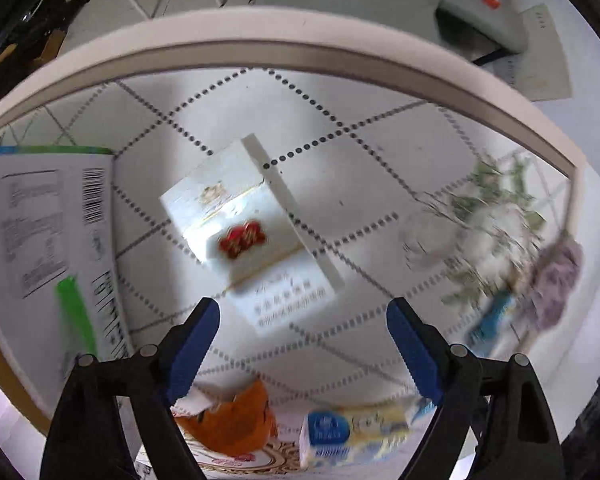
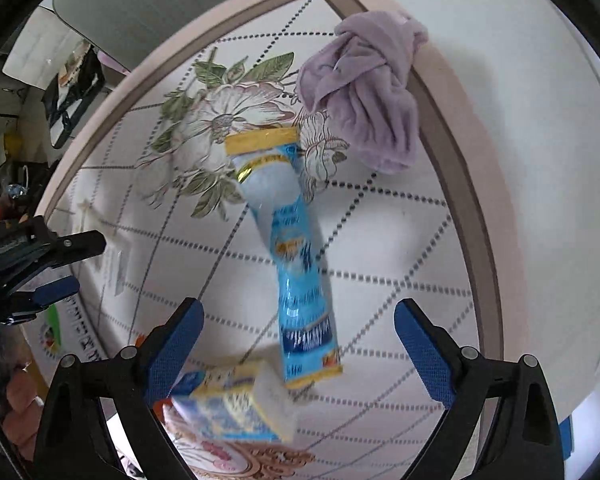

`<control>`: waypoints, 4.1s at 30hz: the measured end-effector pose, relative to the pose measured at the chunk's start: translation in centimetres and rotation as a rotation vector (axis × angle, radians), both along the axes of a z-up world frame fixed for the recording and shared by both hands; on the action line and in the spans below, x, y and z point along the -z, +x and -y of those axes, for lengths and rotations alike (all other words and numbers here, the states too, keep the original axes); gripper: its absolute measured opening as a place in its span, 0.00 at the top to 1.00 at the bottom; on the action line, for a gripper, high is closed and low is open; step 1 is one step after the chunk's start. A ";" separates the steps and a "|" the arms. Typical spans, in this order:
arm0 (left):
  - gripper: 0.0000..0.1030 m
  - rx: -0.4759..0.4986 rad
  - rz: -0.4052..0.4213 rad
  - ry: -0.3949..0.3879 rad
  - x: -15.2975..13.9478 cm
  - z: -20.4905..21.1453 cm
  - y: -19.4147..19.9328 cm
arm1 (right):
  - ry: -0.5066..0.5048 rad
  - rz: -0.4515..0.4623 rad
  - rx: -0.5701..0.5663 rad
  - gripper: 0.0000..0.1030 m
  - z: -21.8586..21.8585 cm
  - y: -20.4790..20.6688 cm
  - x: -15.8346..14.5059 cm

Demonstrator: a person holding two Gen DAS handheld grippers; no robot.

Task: Organize snacks
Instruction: 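Grasp the white cigarette pack with the left gripper while the right grasps the blue tube, then lower the cigarette pack and blue tube into the box, open both grippers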

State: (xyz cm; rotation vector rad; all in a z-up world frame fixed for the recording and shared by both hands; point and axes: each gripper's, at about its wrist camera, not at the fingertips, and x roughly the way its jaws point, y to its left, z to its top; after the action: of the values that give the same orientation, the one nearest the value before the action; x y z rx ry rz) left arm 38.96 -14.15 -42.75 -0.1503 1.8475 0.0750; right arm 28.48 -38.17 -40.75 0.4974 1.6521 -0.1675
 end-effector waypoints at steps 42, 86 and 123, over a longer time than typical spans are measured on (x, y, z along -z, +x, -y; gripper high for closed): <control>0.77 0.281 0.128 -0.100 -7.9 0.6 -9.5 | -0.058 0.059 -0.126 0.85 -4.3 -5.2 -5.7; 0.43 0.210 0.457 -0.303 -20.6 -6.6 -16.3 | 0.095 0.240 -0.218 0.85 -11.2 -7.2 -14.5; 0.43 -0.023 0.151 -0.049 -7.2 -37.1 -4.4 | 0.043 0.034 -0.401 0.67 -44.1 2.3 -4.8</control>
State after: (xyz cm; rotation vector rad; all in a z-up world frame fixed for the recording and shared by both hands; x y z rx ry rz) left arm 34.59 22.90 -35.57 -0.2057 1.6974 0.0335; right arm 30.74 5.95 -35.91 0.1920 1.6896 0.1721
